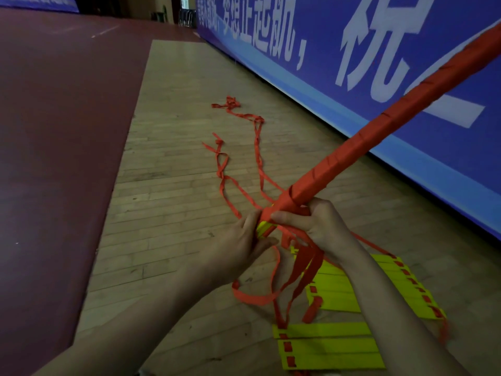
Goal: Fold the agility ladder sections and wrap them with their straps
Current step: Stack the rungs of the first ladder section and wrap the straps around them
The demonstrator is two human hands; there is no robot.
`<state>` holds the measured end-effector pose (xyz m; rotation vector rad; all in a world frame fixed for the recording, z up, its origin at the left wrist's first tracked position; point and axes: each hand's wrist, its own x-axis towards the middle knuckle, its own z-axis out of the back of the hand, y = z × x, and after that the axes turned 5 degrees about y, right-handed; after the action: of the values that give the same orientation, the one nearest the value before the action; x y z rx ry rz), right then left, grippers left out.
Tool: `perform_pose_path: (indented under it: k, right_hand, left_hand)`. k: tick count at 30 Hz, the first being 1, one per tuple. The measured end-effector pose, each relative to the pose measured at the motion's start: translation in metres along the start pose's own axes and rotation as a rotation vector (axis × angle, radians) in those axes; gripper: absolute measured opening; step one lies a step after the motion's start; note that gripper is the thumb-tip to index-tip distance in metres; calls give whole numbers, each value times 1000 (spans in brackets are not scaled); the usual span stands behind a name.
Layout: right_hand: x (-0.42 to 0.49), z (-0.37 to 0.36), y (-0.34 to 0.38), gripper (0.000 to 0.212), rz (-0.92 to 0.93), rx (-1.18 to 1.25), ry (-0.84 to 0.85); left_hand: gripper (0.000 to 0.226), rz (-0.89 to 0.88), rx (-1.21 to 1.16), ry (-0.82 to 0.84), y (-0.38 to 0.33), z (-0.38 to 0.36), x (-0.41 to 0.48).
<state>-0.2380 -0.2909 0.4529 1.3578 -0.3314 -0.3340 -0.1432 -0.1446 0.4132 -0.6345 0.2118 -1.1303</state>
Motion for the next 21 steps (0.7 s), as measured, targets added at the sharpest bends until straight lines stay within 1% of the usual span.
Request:
perform_pose_path:
  k: [3, 5, 7, 9, 12, 14, 16, 18, 20, 21]
  right_hand:
    - [1, -3, -1, 13, -16, 17, -29]
    - [2, -5, -1, 12, -16, 66, -58]
    - [2, -8, 0, 12, -9, 138, -61]
    - [2, -13, 3, 17, 4, 192, -45]
    - [4, -15, 7, 29, 3, 227, -14]
    - [5, -14, 7, 27, -19, 233, 6]
    - [3, -14, 9, 21, -60, 262, 23]
    - [3, -14, 10, 14, -84, 316, 27]
    - [2, -15, 9, 14, -103, 332, 18]
    - [2, -16, 8, 16, -109, 326, 9]
  left_hand:
    - [40, 1, -12, -3, 2, 1, 2]
    - [28, 12, -72, -16, 2, 1, 3]
    - [18, 31, -194, 0, 0, -1, 3]
    - [11, 84, -420, 12, -3, -1, 3]
    - [21, 124, -725, 54, -9, 3, 2]
    - [22, 85, -892, 88, -14, 7, 0]
    - [25, 43, -1022, 136, -19, 13, -2]
    - [30, 42, -1099, 180, -21, 17, -4]
    - [33, 76, -1126, 225, -21, 19, -6]
    - [37, 88, -1101, 249, -22, 21, -7]
